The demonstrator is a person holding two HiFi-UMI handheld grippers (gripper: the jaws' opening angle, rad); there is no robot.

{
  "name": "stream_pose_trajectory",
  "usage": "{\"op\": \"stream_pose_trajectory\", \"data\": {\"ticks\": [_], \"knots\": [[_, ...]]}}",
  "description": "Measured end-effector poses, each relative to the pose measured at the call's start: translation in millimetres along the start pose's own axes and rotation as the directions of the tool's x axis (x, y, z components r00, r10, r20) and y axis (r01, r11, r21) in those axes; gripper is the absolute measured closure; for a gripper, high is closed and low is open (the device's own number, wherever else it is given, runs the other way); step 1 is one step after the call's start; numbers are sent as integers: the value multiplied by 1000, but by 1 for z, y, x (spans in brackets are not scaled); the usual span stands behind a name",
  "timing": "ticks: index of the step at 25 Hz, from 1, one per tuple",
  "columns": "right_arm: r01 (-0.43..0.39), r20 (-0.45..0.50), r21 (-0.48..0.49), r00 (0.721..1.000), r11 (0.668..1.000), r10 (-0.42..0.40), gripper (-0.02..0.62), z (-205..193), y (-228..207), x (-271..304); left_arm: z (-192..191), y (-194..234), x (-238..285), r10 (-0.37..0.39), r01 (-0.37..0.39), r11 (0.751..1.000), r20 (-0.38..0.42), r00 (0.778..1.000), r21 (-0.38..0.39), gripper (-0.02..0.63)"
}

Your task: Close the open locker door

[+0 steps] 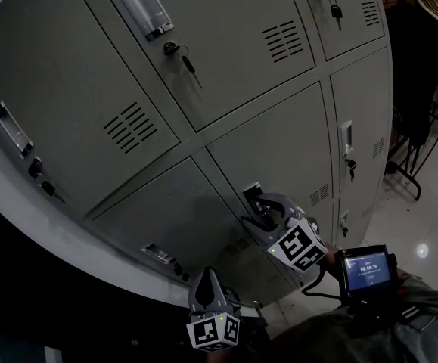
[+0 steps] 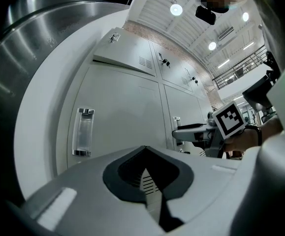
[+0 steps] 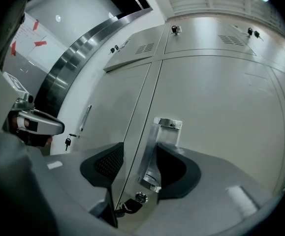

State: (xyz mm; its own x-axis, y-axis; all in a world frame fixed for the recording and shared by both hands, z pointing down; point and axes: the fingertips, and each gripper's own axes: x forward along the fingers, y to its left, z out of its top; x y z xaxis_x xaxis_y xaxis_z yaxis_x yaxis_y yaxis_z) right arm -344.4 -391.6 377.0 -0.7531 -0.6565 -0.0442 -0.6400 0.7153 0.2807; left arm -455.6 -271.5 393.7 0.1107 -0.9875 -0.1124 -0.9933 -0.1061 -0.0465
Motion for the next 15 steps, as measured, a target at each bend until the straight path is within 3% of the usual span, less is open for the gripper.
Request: {"op": "stream_pose_trajectory", "data": {"ticks": [9,15], "knots": [[37,-1,0,999,999,-37,389,-2,-11,-25,-1,-19,-3,-7,7,1000,-7,1000,-8,609],[74,-25,-18,997,997,-74,472,-14,-20,-75,0,-61,5,-38,38,999,-12,999,-30,609]]}}
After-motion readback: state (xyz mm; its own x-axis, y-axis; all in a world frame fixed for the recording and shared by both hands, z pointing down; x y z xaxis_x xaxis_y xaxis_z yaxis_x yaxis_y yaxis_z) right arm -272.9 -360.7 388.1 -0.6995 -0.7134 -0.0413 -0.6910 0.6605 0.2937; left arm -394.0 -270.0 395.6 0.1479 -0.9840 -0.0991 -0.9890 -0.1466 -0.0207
